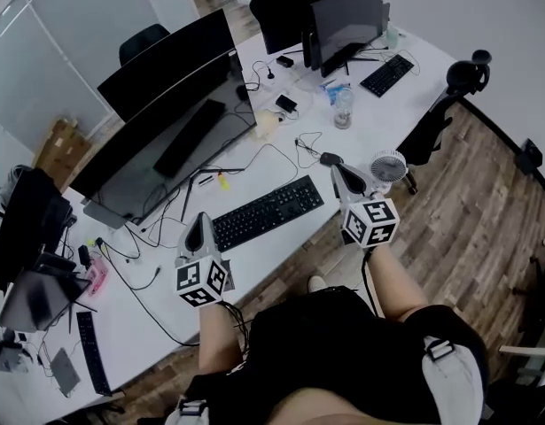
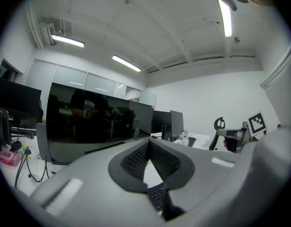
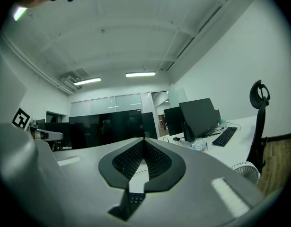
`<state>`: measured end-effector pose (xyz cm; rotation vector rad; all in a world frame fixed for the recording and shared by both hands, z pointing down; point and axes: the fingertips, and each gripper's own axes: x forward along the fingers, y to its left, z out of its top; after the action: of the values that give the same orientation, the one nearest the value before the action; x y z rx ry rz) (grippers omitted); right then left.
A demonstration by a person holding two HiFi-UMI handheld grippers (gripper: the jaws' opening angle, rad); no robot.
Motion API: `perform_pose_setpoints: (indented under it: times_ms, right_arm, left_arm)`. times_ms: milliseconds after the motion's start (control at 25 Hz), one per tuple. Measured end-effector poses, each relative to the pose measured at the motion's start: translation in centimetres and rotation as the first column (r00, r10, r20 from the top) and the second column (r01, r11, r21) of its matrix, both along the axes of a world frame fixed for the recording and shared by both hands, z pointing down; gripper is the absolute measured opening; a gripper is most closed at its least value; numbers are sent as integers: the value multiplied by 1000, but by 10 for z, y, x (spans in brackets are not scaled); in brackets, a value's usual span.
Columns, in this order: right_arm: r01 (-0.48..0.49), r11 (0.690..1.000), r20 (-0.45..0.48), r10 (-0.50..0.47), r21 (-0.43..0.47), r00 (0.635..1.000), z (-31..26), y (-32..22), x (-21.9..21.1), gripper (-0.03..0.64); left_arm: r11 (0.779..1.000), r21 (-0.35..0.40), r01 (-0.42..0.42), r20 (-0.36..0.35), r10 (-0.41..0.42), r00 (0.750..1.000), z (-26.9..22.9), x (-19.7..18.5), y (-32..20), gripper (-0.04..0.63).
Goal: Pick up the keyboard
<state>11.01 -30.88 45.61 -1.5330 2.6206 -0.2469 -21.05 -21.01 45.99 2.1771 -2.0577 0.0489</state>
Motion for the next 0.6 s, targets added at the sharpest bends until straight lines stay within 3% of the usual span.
perform_pose_setpoints:
  times_ms: [320, 400, 480, 600]
  right_arm:
    - [100, 990, -34, -103, -98, 994, 33, -65, -27, 3]
    - [144, 980, -41, -151, -136, 988, 48, -77, -39, 49]
    - [173, 967, -44, -184, -188, 982, 68, -87, -48, 78]
    - [187, 939, -59, -212, -288, 975, 106, -99, -55, 115]
  left_arm:
    - [994, -106, 34, -13, -36, 999, 29, -25, -39, 55]
    - [988, -151, 32, -28, -36, 999, 48, -37, -45, 56]
    - [974, -224, 28, -17, -33, 999, 75, -48, -50, 74]
    - [935, -355, 16, -21, -25, 999, 124, -63, -52, 151]
